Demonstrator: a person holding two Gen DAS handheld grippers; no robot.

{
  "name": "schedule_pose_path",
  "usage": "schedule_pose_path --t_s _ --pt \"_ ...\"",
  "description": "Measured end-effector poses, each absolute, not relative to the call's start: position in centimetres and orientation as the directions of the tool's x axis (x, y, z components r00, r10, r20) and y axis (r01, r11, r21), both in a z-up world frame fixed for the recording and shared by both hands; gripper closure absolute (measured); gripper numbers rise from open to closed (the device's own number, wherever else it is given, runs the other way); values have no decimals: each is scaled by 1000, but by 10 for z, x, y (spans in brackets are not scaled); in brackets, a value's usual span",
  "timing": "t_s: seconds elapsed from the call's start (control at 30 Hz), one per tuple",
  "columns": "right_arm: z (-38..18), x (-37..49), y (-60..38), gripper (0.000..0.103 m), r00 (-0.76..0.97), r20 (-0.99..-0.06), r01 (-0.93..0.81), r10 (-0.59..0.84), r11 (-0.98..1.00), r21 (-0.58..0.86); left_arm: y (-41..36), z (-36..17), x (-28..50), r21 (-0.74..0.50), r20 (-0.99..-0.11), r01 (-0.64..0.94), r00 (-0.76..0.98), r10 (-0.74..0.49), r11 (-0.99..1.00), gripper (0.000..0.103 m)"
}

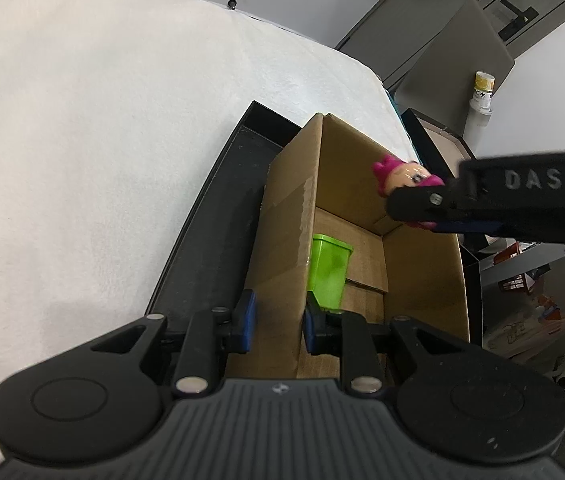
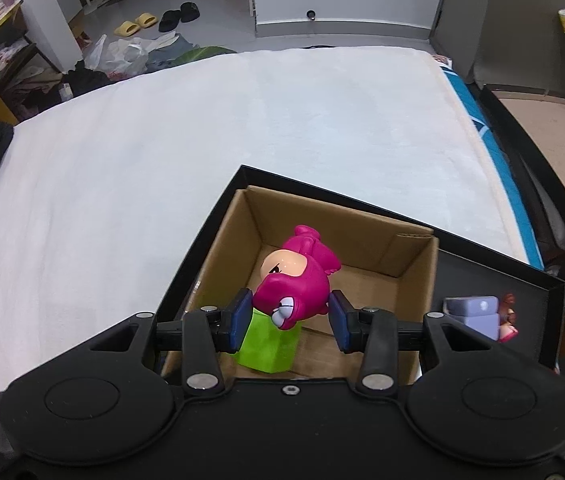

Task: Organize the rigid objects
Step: 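Carry the magenta dinosaur into the box beside the green cup with the right tool, then open the right tool and withdraw it from the box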

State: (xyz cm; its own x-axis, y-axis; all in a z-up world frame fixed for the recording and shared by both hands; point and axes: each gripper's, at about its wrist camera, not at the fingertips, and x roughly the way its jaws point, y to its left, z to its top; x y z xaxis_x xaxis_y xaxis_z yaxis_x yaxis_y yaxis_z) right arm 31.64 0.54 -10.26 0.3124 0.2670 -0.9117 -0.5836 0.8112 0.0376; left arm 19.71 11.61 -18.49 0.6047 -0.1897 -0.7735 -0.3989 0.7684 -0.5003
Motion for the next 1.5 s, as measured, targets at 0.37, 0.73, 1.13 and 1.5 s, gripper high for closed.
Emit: schedule_pose_path --t_s 0.37,0.73,1.13,1.5 --pt "-119 315 26 61 299 -910 -587 286 807 61 118 -185 197 -506 -771 -397 606 -195 766 80" --pt "-107 311 14 39 335 -893 -579 301 813 56 117 -185 197 -500 -773 -396 605 -190 770 80" --pt "-90 304 -8 22 357 -887 -576 291 817 36 117 -184 198 -492 -777 -395 602 -185 776 80" --pt "-80 298 -45 17 365 -889 -528 276 848 47 114 -181 199 -480 -780 -394 600 -177 784 80"
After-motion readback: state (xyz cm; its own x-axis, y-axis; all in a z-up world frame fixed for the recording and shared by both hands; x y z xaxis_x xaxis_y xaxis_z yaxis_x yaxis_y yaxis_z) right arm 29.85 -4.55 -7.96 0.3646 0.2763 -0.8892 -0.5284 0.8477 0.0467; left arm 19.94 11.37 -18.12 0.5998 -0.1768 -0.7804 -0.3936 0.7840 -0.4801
